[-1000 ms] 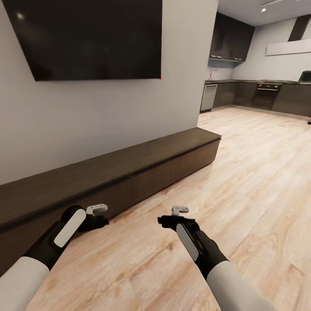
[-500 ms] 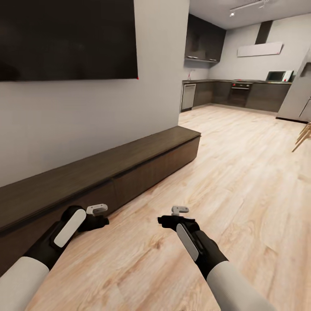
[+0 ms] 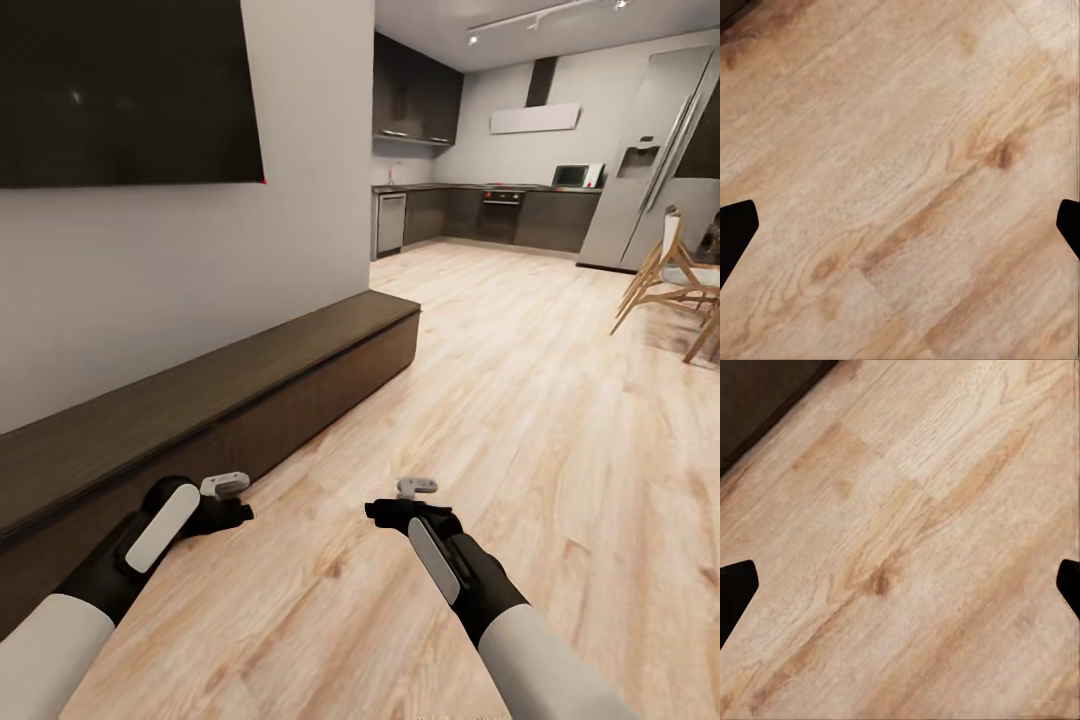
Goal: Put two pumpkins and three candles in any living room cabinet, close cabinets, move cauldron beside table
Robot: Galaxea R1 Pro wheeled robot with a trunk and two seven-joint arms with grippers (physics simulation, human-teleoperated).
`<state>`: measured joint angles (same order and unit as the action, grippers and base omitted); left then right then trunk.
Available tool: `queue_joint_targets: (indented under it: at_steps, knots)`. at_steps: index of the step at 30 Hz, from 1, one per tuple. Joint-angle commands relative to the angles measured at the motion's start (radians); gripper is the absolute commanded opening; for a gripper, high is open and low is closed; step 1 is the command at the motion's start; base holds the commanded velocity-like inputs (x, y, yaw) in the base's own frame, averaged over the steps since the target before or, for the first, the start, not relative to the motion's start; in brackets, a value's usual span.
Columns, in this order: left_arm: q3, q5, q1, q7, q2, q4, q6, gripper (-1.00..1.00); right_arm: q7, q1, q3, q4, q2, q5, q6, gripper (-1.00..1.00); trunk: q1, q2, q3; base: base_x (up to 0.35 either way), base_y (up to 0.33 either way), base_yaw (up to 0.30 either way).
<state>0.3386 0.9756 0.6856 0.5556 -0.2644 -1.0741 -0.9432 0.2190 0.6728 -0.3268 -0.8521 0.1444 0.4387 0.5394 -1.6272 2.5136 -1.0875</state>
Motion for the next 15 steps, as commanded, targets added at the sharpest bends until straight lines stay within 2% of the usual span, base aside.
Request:
queue_joint_targets:
  at_steps: [1,15]
  knots:
    - [0.003,0.011,0.0,0.01,-0.001,-0.002,0.0,1.0,0.01,0.001,-0.003,-0.001,0.0,0.01,0.002,1.0,0.0,0.0,-0.001,0.0,0.0,-0.277]
    - [0.003,0.011,0.001,0.01,-0.002,-0.002,0.0,1.0,0.01,0.001,-0.003,-0.001,0.0,0.011,0.002,1.0,0.0,0.0,-0.001,0.0,0.0,-0.277]
